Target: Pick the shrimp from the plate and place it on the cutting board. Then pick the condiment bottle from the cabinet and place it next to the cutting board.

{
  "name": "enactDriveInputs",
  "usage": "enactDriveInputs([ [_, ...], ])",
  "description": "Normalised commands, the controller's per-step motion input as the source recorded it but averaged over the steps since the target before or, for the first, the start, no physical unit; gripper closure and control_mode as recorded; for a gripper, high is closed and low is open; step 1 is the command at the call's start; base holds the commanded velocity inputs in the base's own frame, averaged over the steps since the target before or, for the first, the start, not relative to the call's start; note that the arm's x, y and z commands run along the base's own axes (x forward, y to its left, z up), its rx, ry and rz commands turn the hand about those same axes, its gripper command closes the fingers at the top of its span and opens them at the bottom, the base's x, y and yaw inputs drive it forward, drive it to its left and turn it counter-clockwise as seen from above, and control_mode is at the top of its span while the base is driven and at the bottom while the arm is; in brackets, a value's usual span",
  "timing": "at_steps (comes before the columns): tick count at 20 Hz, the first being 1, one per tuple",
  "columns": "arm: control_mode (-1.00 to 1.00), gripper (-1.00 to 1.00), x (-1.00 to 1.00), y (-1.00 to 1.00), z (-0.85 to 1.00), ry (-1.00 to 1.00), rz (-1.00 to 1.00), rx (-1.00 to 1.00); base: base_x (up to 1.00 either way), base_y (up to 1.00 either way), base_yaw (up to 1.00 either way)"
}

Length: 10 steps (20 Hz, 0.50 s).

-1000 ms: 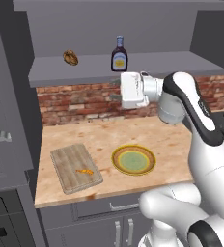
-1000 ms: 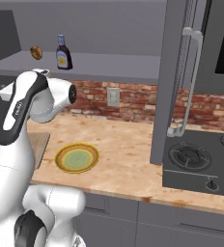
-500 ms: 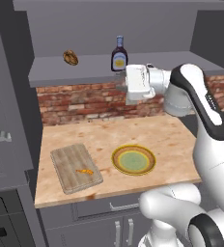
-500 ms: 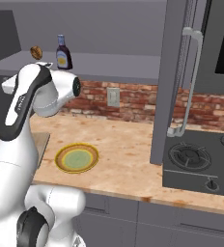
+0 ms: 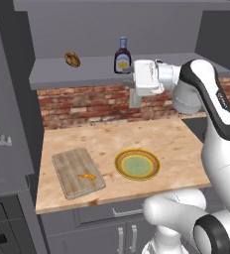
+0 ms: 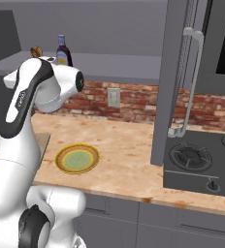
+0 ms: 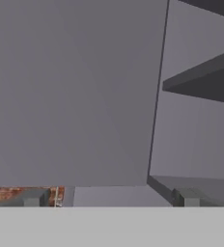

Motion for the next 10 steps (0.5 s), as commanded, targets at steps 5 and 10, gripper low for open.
enactDriveInputs([
  [5, -1.00, -1.00, 0.03, -0.07, 0.06, 0.00, -0.10, 0.00, 0.00, 0.00, 0.00],
  [10, -1.00, -1.00, 0.09, -0.13, 0.04, 0.00, -0.12, 0.00, 0.00, 0.00, 0.00],
])
